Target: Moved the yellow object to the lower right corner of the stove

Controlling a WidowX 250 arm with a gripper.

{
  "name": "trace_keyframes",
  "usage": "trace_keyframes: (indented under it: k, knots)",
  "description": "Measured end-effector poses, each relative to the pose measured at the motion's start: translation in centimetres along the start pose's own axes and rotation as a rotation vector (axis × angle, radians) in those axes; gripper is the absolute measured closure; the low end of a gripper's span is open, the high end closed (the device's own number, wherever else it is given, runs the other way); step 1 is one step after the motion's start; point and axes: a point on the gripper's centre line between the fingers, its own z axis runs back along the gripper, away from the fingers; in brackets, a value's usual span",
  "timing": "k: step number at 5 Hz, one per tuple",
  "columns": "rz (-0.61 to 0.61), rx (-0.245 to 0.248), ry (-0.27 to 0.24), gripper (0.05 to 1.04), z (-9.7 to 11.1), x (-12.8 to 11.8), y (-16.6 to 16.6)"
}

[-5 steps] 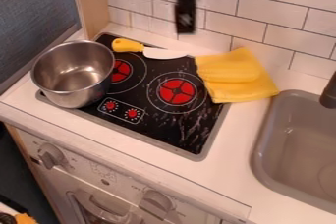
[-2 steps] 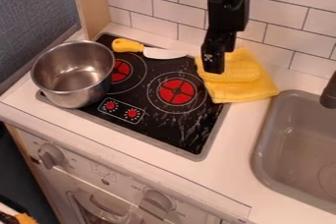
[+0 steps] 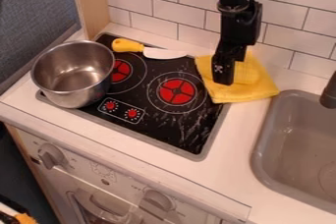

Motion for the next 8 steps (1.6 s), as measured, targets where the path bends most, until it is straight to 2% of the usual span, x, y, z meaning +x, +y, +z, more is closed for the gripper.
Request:
trace_keyframes:
  k: [1, 2, 3, 4, 5, 7, 8]
  knots:
    - [0.013, 0.006, 0.024, 0.131, -0.4, 0.3, -0.1]
    - [0.017, -0.007, 0.118, 0.407, -0.4, 0.3, -0.6]
    - [0.043, -0.003, 0.161, 0.458, -0.8, 0.2, -0.9]
    - [0.076, 0.013, 0.169, 0.459, -0.7, 0.0, -1.3]
    - [0.066, -0.001, 0.169, 0.459, -0.5, 0.0, -1.4]
    - [0.015, 0.037, 0.113, 0.458, 2.7, 0.9, 0.9]
    - [0.004, 0.035, 0.108, 0.458, 3.0, 0.6, 0.6]
